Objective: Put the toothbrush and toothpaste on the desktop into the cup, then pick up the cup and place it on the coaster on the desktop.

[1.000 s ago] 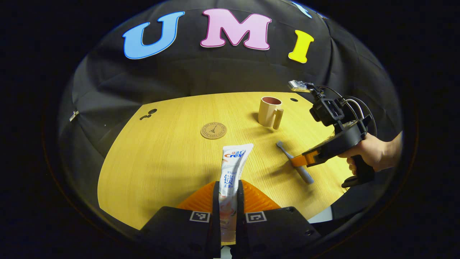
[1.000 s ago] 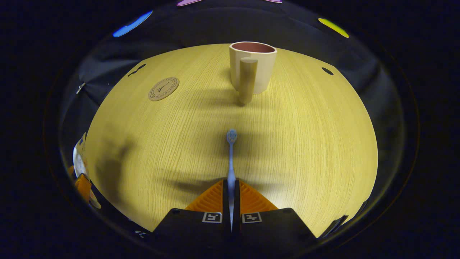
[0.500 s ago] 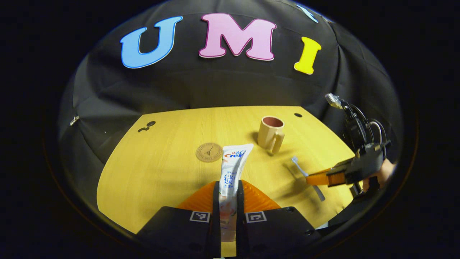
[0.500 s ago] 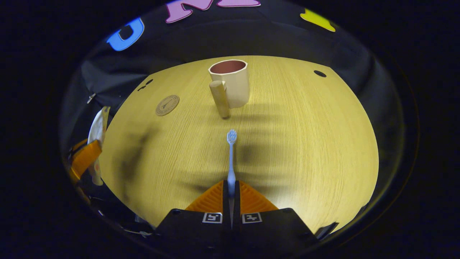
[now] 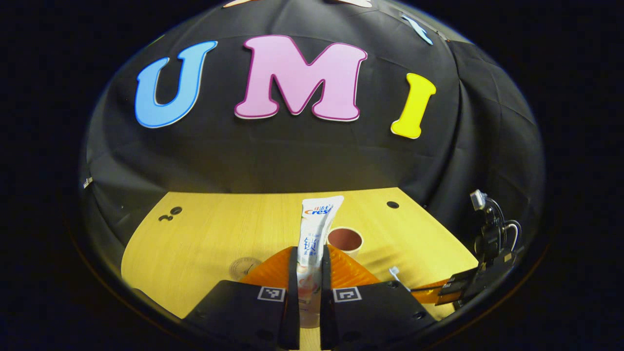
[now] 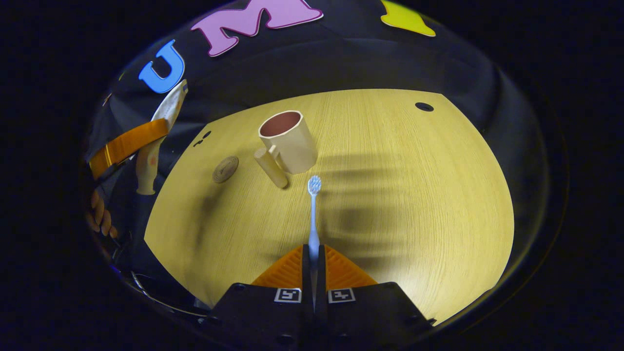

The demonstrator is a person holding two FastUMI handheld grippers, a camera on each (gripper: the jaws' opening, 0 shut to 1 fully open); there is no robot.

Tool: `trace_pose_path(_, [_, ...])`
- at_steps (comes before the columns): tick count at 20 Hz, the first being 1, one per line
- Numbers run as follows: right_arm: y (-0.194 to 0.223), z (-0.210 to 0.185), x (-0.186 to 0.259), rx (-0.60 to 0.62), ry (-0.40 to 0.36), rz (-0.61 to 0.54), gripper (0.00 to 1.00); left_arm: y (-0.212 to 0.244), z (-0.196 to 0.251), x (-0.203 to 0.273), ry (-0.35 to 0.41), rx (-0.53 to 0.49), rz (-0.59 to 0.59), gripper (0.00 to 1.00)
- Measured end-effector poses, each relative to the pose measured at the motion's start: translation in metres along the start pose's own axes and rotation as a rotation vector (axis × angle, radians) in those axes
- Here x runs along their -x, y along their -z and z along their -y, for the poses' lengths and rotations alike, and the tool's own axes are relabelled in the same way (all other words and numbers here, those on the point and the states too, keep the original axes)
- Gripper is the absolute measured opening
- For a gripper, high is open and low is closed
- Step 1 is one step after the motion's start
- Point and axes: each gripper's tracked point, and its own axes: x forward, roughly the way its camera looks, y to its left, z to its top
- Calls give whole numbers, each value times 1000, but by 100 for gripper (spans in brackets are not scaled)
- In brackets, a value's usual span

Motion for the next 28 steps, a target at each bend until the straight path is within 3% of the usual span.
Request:
trace_pose_path(3, [-2, 7, 3, -15, -10, 16, 5, -17, 14, -33, 40, 29, 40, 21])
trace_pose_path(9, [15, 18, 0, -37, -14, -3, 5, -57, 38, -86, 128, 109, 255, 21])
trace_pose_path(12, [30, 26, -4, 2, 3, -23, 5, -49, 46, -117, 171, 130, 265, 21])
trace_pose_path(17, [38, 32, -10, -71, -2, -27, 5, -30, 48, -161, 198, 136, 284, 21])
trace_pose_path(23, [35, 35, -17, -135, -17, -26, 5, -7, 46, -172, 217, 161, 335, 23])
trace_pose_path(28, [27, 33, -31, -100, -30, 23, 5, -4, 50, -162, 209, 160, 415, 30])
